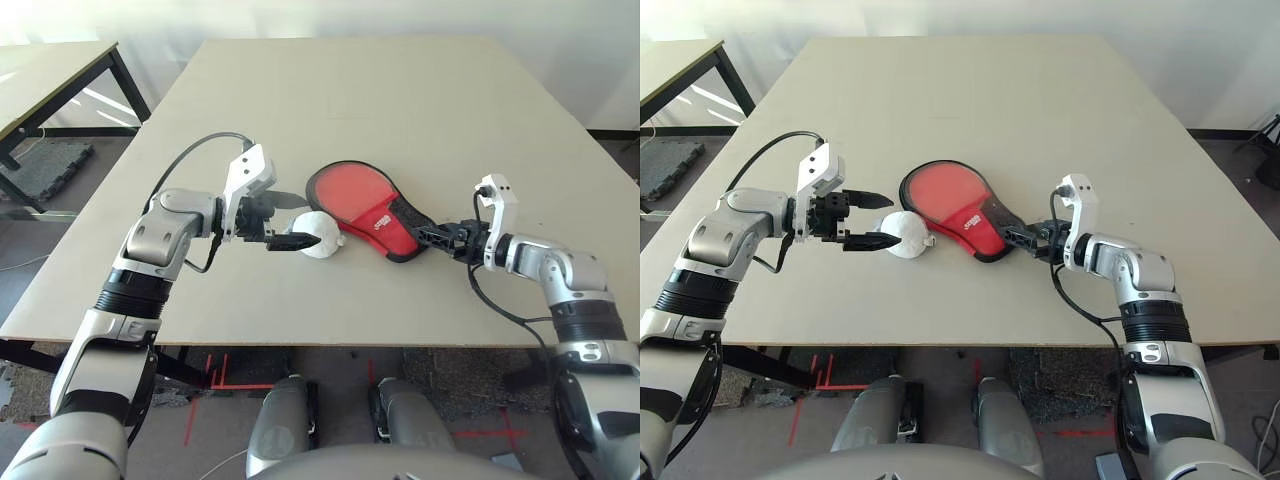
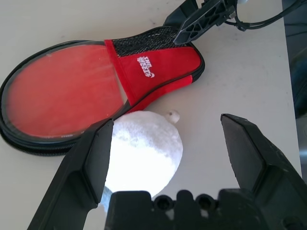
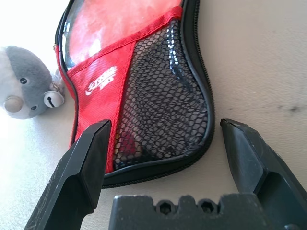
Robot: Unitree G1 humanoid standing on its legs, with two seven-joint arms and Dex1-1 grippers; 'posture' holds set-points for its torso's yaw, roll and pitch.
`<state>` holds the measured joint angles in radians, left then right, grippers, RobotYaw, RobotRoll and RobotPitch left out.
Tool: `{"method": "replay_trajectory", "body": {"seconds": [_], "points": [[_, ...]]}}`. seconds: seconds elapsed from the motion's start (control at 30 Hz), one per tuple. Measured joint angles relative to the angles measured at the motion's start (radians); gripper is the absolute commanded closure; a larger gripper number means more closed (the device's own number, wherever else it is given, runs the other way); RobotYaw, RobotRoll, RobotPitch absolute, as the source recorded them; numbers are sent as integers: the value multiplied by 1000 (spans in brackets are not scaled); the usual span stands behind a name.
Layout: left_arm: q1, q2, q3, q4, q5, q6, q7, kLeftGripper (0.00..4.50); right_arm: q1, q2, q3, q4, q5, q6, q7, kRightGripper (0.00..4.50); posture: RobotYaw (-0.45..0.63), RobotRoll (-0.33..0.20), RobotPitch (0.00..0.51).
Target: Store the ping-pong paddle in its case and zip it.
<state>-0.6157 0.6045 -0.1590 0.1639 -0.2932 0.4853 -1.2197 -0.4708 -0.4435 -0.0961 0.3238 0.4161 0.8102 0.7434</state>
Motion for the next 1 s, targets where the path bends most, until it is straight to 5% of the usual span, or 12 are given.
{"method": "replay_trajectory", "body": {"seconds": [0.13,0.23,0.57,1.0], "points": [[0,-1,0,0,0,0,1,0,-1,12,4,-6,0,4,-1,18,84,0,52],[0,-1,0,0,0,0,1,0,-2,19,3,-6,0,11,-7,610,84,0,52],[0,-2,0,0,0,0,1,0,-1,34,3,15,-8,33,-25,4325,87,0,47],[15,2,0,0,0,-1,10,0,111,12,-11,-112,24,62,-25,4471,90,0,56]]}}
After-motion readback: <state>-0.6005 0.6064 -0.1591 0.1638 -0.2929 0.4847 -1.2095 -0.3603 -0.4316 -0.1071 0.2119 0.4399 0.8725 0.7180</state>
